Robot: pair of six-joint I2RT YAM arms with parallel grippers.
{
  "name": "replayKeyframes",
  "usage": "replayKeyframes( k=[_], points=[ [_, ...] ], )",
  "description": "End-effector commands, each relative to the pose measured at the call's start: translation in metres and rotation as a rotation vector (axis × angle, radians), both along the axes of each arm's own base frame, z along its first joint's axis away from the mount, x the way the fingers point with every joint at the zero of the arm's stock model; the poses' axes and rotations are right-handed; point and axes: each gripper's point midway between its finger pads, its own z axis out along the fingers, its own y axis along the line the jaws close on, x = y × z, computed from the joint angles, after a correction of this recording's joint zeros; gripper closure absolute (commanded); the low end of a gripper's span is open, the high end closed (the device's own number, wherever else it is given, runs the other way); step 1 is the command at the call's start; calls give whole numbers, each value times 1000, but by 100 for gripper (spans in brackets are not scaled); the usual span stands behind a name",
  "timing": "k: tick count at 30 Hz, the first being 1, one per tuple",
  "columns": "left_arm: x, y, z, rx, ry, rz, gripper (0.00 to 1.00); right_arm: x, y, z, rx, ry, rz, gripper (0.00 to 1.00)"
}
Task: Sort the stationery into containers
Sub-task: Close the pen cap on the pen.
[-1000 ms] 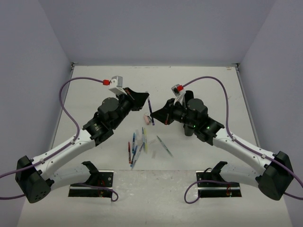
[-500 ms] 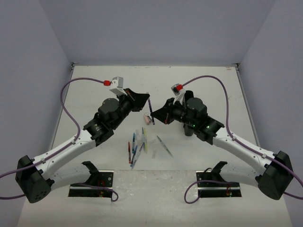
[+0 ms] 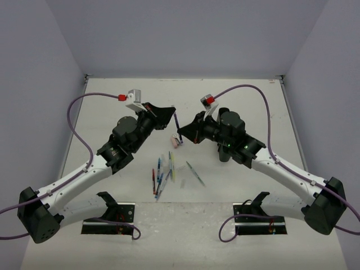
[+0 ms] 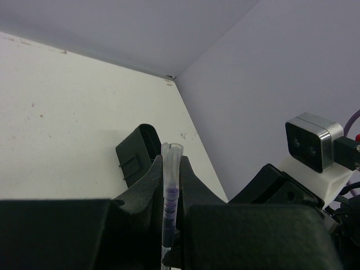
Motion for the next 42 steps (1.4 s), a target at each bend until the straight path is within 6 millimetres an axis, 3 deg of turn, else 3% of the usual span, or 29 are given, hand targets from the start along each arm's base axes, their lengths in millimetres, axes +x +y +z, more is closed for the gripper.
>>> replayKeyframes(
  k=[1,4,7,14,16,21,23,25,30,33,36,39,42],
  points=[
    [-15,-7,-2,-18,26,-69,100,18,4,75,193,-240,-41,100],
    [-15,-7,-1,-5,13,-74,96,16,5,77,195,-268,-19,100],
    [-15,-5,0,4,4,-64,77,13,7,76,183,-266,3,100],
    [-14,-7,7,12,-21,-74,67,7,7,77,177,-270,32,100],
    [-14,-9,11,10,-37,-84,70,4,8,79,180,-274,50,100],
    [-20,-16,21,14,-93,-138,95,2,9,83,185,-285,60,100],
    [-25,-19,24,15,-119,-167,100,1,9,85,185,-288,63,100],
    [-28,-18,29,13,-157,-177,100,-1,11,85,178,-296,83,100],
    [-43,-22,53,16,-288,-251,100,-8,26,81,159,-290,193,79],
    [-56,-27,70,27,-383,-320,100,-13,32,83,165,-288,243,73],
    [-61,-28,75,30,-414,-341,100,-16,35,89,180,-301,273,75],
    [-62,-26,75,35,-418,-336,100,-18,35,94,184,-313,279,98],
    [-60,-24,75,54,-412,-324,82,-18,33,94,177,-326,275,100]
  ],
)
